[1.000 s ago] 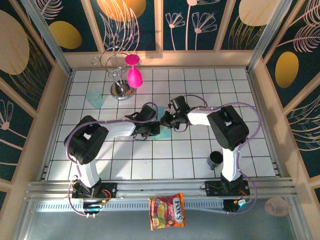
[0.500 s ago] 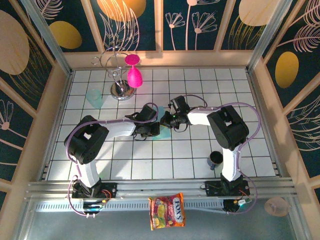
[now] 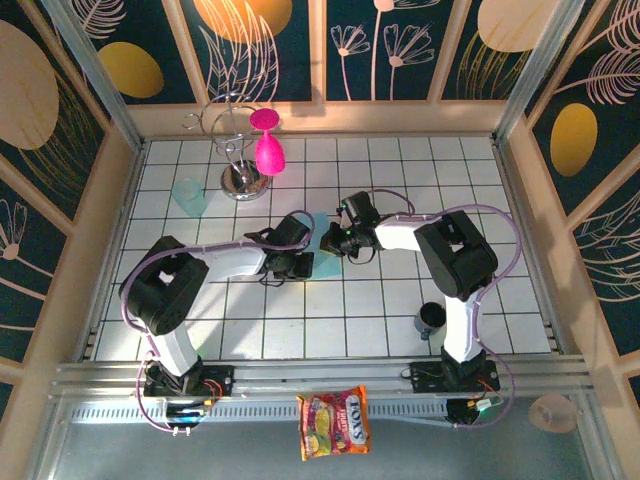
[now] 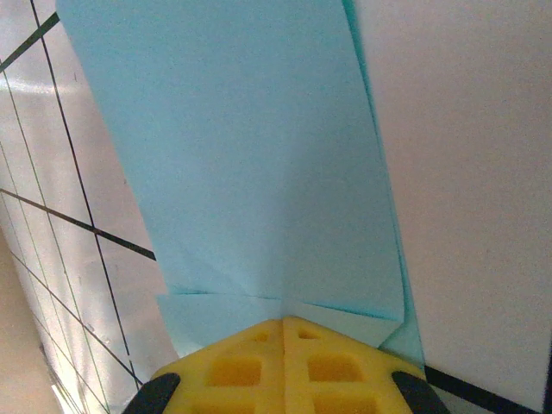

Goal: Fold a paper plane with a square sheet of paper (pick it up from the middle)
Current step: Fold the triangle a second time at the center of the table.

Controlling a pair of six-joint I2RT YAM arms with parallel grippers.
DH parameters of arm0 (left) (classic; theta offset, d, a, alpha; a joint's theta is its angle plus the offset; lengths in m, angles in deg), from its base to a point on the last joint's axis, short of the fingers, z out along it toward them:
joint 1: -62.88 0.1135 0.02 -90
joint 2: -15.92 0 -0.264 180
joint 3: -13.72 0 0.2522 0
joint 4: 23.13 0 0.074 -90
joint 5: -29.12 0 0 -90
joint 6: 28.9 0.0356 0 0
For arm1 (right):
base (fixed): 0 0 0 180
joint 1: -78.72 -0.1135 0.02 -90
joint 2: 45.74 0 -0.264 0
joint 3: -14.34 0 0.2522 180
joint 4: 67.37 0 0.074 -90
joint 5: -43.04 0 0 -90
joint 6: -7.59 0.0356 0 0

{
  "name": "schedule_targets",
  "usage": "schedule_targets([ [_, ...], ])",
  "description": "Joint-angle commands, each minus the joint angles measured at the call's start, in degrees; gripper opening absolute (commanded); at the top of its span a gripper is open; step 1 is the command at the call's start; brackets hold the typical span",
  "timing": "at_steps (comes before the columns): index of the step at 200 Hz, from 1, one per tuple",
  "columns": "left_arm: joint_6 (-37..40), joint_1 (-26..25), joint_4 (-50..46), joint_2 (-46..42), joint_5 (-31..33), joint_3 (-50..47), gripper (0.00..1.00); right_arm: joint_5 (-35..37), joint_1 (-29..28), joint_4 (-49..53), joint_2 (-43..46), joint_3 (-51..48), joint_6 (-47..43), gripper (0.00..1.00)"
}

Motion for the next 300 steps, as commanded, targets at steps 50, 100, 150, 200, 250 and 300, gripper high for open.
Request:
schedule_targets([
  [50, 3.56, -0.20, -13.27, -6.01, 4.48, 0.48, 0.00, 6.30, 0.65, 6.64, -4.80, -1.68, -0.38, 0.00],
  [100, -3.90, -0.24, 1.25, -8.09, 2.23, 0.21, 0.00, 5.82, 0.65, 6.00, -4.68, -1.68, -0.01, 0.00],
  [150, -4.79, -0.25, 4.78, 0.27, -3.88, 4.28, 0.00, 5.42, 0.72, 5.62, -4.85, -1.90, 0.32, 0.00],
  [200, -3.00, -0.18, 2.57, 4.41, -5.67, 6.76, 0.00, 5.16, 0.78, 5.61, -5.08, -1.70, 0.32, 0.00],
  [250, 0.34, -0.22, -1.89, 6.02, -4.01, 6.76, 0.00, 5.33, 1.17, 6.06, -5.08, -2.11, -0.11, 0.00],
  [300, 3.22, -0.18, -4.78, 4.58, -3.19, 2.98, 0.00, 5.77, 1.35, 6.58, -5.43, -2.22, -0.40, 0.00],
])
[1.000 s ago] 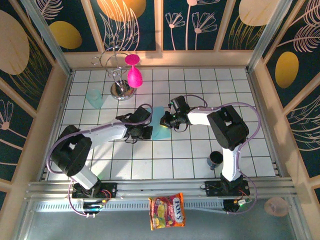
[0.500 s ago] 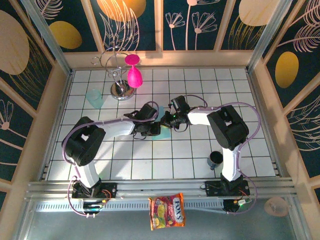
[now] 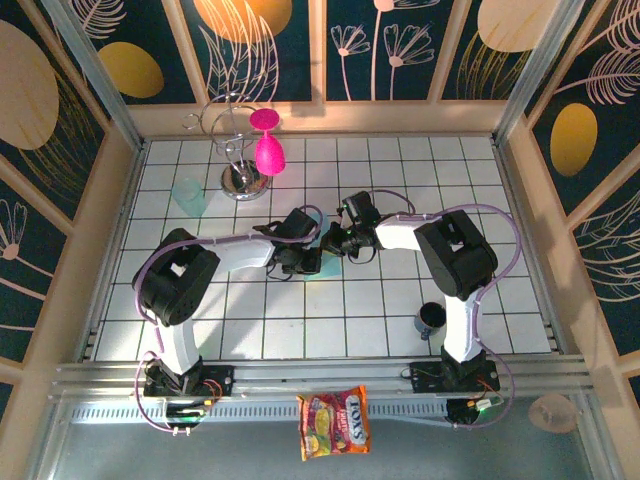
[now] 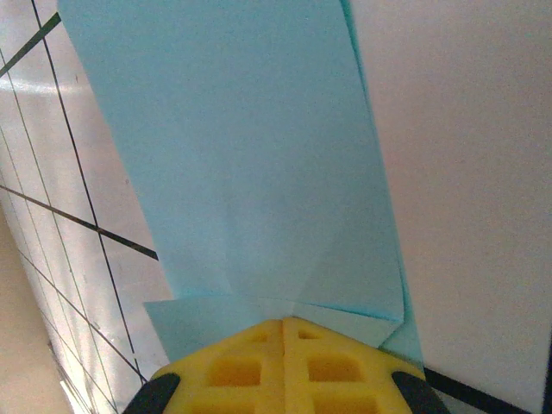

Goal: Fold a paper plane with a square sheet of paper (pick it up from the middle)
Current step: Fold the triangle a second time at the center of the table.

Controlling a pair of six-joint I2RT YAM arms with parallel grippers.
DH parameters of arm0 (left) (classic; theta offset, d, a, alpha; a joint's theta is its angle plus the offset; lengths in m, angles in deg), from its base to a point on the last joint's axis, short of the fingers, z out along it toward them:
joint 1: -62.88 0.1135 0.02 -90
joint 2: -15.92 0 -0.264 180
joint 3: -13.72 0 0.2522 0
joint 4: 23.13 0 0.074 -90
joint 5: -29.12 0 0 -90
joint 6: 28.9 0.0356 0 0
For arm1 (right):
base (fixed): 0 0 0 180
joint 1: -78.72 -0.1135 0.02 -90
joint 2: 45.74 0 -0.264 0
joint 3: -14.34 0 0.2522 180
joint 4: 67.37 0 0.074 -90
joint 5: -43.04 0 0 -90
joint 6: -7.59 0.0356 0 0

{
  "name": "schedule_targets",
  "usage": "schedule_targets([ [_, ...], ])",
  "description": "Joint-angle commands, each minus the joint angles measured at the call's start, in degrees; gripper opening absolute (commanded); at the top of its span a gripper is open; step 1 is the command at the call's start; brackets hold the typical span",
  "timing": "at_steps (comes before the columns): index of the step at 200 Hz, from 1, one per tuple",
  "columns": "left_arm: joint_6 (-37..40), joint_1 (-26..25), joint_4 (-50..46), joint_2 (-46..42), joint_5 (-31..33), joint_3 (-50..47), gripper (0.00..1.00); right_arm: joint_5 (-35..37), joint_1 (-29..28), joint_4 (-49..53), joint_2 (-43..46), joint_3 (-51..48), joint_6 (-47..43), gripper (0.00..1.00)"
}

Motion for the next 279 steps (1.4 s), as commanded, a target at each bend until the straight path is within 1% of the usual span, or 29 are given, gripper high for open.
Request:
schedule_targets([
  [1, 2.72, -0.18, -5.14, -0.80, 0.74, -3.08, 0.00, 6.93, 0.87, 6.79, -5.19, -2.26, -0.79, 0.00],
  [62, 3.54, -0.24, -7.11, -4.16, -0.43, -9.83, 0.00, 7.67, 0.84, 7.33, -5.84, -2.20, -1.13, 0.00],
  [106, 3.71, -0.17, -8.89, -7.53, 0.98, -9.69, 0.00, 7.59, 0.81, 7.14, -5.58, -2.28, -1.13, 0.00],
  [126, 2.35, -0.15, -6.10, -11.35, -0.09, -8.62, 0.00, 7.37, 0.83, 6.89, -5.39, -2.12, -1.06, 0.00],
  [151, -2.91, -0.15, 2.56, -13.86, -1.86, -8.97, 0.00, 6.90, 0.83, 6.26, -4.87, -2.09, -0.88, 0.00],
  [164, -5.66, -0.10, 6.71, -13.38, -2.41, -9.27, 0.00, 6.56, 0.83, 5.77, -4.67, -1.95, -0.84, 0.00],
  [176, -7.23, -0.16, 8.07, -12.27, -1.82, -9.08, 0.00, 6.11, 0.83, 5.29, -4.35, -2.03, -0.78, 0.00],
  [201, -8.53, -0.15, 4.81, -9.67, 3.76, -7.91, 0.00, 5.75, 0.83, 4.91, -3.94, -1.86, -0.84, 0.00],
  [221, -9.39, -0.10, 3.92, -9.22, 6.37, -8.27, 0.00, 5.53, 0.83, 4.77, -3.83, -1.68, -0.87, 0.00],
  [260, -10.71, -0.10, 4.75, -8.26, 5.92, -9.78, 0.00, 5.06, 0.88, 4.40, -3.72, -1.20, -1.15, 0.00],
  [265, -10.98, -0.17, 4.76, -6.46, 6.07, -9.96, 0.00, 4.96, 0.88, 4.24, -3.65, -1.23, -1.17, 0.00],
  [279, -11.39, -0.18, 4.93, -5.79, 6.02, -10.25, 0.00, 4.39, 0.85, 3.61, -2.91, -1.19, -1.24, 0.00],
])
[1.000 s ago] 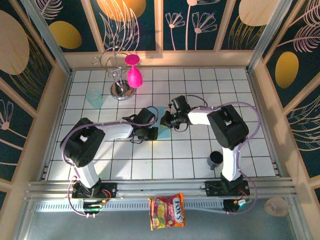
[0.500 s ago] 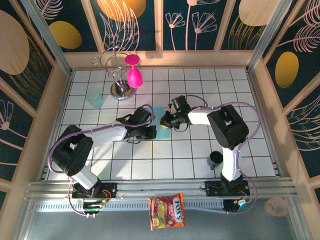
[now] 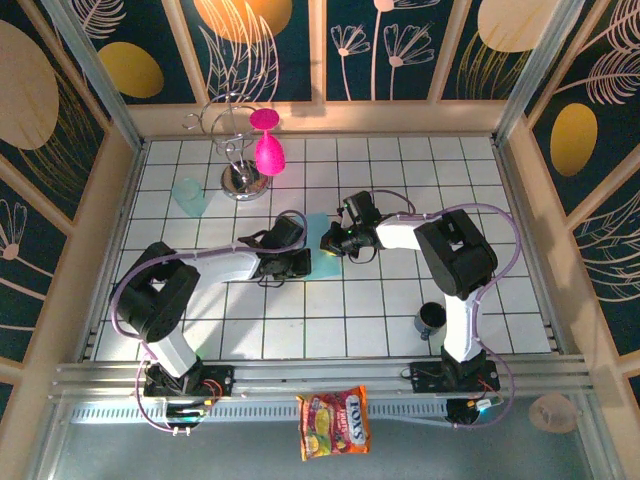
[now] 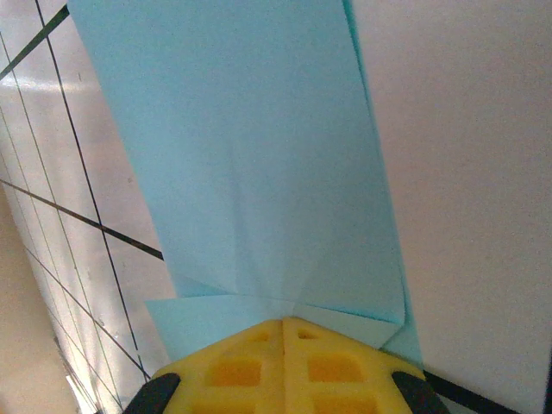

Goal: Fold a paper plane with a square sheet of paper (pick it up from the middle)
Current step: Fold the triangle a second time at the center of the table.

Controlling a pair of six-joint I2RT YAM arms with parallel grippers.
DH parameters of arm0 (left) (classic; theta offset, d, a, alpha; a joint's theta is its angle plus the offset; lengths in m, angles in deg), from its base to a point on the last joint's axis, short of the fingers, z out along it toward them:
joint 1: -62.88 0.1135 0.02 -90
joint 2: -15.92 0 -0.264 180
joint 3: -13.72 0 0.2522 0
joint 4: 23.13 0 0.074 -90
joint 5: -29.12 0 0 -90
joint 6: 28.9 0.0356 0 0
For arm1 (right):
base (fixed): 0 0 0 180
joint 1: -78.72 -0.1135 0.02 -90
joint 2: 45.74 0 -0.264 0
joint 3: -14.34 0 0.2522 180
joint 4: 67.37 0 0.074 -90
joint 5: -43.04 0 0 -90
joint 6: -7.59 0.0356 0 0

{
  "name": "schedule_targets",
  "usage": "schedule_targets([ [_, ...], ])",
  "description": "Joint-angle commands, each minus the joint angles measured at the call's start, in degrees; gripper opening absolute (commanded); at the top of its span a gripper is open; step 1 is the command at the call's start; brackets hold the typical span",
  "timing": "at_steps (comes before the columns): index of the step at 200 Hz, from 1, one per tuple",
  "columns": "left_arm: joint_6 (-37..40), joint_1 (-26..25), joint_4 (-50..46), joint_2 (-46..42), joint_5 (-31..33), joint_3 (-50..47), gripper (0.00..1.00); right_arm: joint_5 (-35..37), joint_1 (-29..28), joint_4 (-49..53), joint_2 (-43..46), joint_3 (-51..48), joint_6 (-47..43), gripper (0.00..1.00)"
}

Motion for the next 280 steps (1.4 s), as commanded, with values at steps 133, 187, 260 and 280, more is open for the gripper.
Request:
schedule_targets([
  [133, -2.13, -0.16, -1.50, 2.22, 1.58, -1.46, 0.00, 1.26, -4.41, 1.44, 3.03, -0.26, -5.15, 0.01],
  [187, -2.57, -0.10, 0.13, -2.82, 0.59, -1.32, 0.00, 3.33, -4.17, 4.40, -0.96, 0.74, -4.93, 0.00],
  [260, -5.33, -0.11, 7.34, -0.70, -3.16, -1.47, 0.00, 3.74, -3.80, 4.08, -1.23, -0.09, -4.10, 0.00],
  [280, -5.71, -0.13, 8.11, 1.26, -3.41, -1.35, 0.00, 3.39, -3.72, 3.72, -1.17, -0.36, -3.92, 0.00],
])
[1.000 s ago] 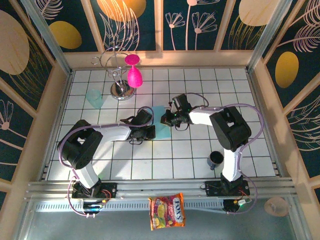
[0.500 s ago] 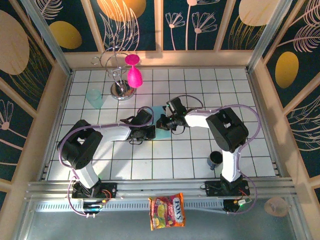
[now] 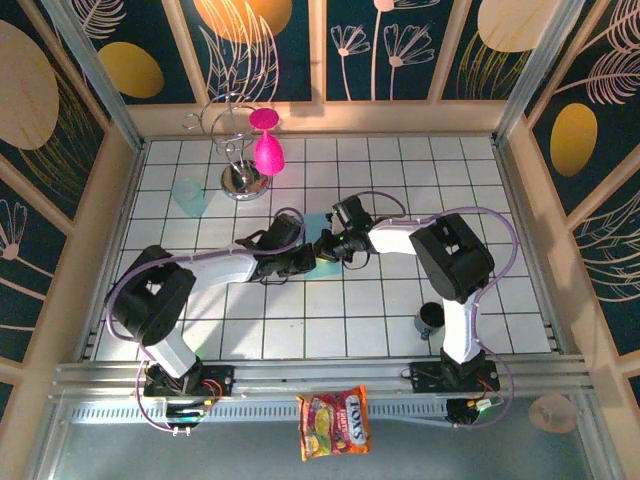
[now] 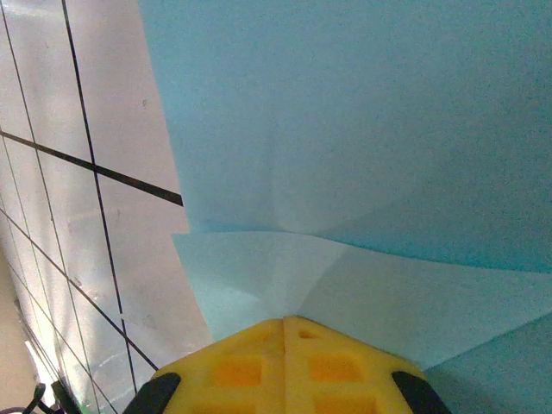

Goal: Fold a paper plane with a square sheet of paper (pick it up from the middle)
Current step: Fold the triangle a second time at the center of the table.

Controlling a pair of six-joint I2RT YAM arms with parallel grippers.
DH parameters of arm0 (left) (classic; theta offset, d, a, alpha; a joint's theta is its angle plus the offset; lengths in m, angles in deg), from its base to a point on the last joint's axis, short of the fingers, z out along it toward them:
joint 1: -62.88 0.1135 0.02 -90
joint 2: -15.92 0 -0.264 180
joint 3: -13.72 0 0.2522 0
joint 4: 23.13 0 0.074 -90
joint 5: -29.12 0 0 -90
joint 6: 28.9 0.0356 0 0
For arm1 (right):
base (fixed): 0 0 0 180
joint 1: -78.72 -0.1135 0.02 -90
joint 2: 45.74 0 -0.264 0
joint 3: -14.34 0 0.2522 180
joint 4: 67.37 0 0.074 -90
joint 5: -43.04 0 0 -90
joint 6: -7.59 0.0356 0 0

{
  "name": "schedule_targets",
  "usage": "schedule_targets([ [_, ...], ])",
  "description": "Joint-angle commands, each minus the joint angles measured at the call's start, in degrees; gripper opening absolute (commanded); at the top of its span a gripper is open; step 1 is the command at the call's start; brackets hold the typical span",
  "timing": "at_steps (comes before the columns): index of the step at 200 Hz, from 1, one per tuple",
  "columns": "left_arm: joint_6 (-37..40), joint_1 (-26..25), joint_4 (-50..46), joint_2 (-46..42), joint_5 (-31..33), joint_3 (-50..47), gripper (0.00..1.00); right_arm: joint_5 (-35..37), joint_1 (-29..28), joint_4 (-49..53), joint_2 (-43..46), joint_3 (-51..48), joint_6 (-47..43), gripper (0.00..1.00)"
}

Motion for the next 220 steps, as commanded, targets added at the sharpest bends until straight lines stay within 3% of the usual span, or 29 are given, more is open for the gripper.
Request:
schedule_targets([
  [1, -1.57, -0.15, 1.85, 2.85, -1.29, -0.09, 0.00, 2.23, 0.48, 2.17, -1.90, -0.69, 0.32, 0.00],
  [71, -4.04, -0.13, -0.71, 3.34, 0.94, -6.20, 0.00, 2.88, 2.74, 0.91, -1.95, -1.11, -2.34, 0.00],
  [94, -5.61, -0.17, -0.55, 2.62, 0.99, -9.34, 0.00, 2.54, 4.71, -1.24, -2.15, -1.34, -3.71, 0.00],
  [118, -6.76, -0.10, 0.96, 2.00, 0.38, -11.49, 0.00, 2.39, 10.32, -3.21, -2.45, -1.31, -4.72, 0.01],
  [149, -5.57, -0.11, 1.29, 1.95, -0.22, -10.07, 0.00, 3.57, 14.14, -2.35, -2.47, 0.59, -5.89, 0.01],
  [186, -4.20, -0.10, 3.04, -0.51, -0.77, -4.20, 0.00, 3.06, 13.51, -2.00, 3.21, -0.19, -5.36, 0.07],
  [220, -6.48, -0.02, 8.05, -2.95, 1.68, -2.56, 0.26, 2.75, 11.84, -4.35, 9.90, -6.16, -2.59, 0.16],
])
